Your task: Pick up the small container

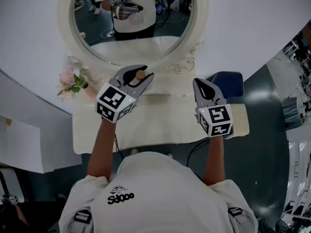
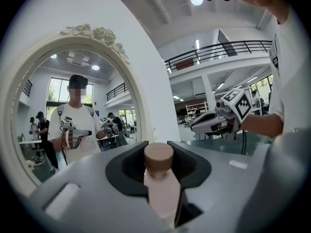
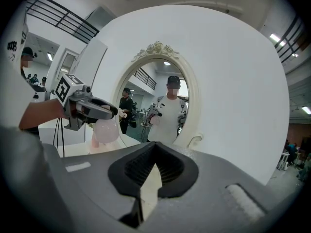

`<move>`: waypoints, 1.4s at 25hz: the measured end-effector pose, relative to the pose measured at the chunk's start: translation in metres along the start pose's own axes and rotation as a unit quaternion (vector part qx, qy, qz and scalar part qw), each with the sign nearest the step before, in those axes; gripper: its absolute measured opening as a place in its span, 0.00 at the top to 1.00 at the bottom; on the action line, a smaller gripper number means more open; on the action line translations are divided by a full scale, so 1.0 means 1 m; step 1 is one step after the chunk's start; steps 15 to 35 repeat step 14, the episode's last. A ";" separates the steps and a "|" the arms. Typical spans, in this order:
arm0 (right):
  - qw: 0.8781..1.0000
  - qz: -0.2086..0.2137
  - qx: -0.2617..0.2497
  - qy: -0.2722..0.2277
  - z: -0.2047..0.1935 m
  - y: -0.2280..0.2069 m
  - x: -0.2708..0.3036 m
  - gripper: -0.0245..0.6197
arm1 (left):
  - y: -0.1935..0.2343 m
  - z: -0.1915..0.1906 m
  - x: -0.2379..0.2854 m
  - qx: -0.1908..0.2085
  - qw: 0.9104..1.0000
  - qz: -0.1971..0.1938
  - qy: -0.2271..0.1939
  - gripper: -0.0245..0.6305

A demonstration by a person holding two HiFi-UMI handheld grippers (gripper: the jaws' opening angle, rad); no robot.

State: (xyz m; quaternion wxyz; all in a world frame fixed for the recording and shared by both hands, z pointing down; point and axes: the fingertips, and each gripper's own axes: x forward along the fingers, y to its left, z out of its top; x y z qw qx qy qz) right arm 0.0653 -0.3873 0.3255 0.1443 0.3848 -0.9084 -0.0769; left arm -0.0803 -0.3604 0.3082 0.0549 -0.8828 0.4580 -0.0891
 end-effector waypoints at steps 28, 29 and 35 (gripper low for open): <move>1.000 0.005 0.003 0.007 -0.005 0.003 0.000 0.96 | -0.002 -0.004 0.003 -0.003 1.000 0.000 0.003 0.75; 1.000 0.005 0.003 0.007 -0.005 0.003 0.000 0.96 | -0.002 -0.004 0.003 -0.003 1.000 0.000 0.003 0.75; 1.000 0.005 0.003 0.007 -0.005 0.003 0.000 0.96 | -0.002 -0.004 0.003 -0.003 1.000 0.000 0.003 0.75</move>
